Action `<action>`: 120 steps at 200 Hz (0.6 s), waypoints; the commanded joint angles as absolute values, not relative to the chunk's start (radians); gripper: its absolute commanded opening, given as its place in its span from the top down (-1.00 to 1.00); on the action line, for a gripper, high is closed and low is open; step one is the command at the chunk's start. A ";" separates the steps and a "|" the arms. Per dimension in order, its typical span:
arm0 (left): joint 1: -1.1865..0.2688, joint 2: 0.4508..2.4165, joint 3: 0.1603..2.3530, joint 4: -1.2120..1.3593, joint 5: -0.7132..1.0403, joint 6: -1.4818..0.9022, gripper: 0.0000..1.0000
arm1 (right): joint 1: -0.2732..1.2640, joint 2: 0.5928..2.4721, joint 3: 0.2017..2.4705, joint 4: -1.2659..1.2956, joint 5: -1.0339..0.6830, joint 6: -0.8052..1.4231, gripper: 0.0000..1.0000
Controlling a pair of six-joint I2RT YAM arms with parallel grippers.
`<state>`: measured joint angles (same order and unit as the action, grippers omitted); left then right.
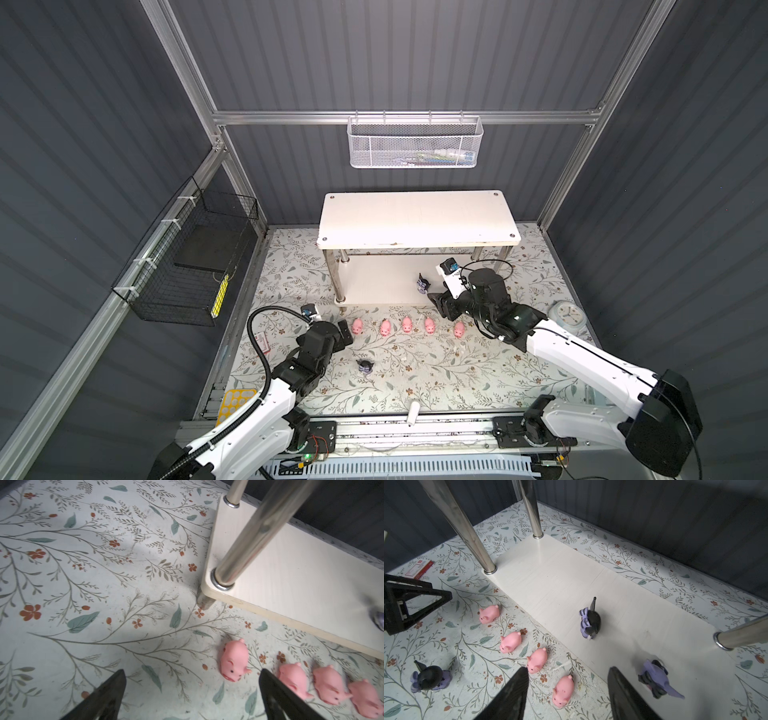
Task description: Place and organize the plastic toys onto the shelf
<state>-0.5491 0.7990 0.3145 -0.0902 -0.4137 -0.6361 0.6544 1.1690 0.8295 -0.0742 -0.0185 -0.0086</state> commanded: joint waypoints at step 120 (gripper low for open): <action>-0.725 0.475 0.404 -0.585 -0.336 -0.724 -0.99 | 0.658 1.066 0.713 -0.051 0.017 0.056 -0.28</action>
<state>-0.6853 0.4793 0.3828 -0.5213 -0.3073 -0.6926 0.6544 1.0740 0.7372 -0.0738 0.0002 0.0441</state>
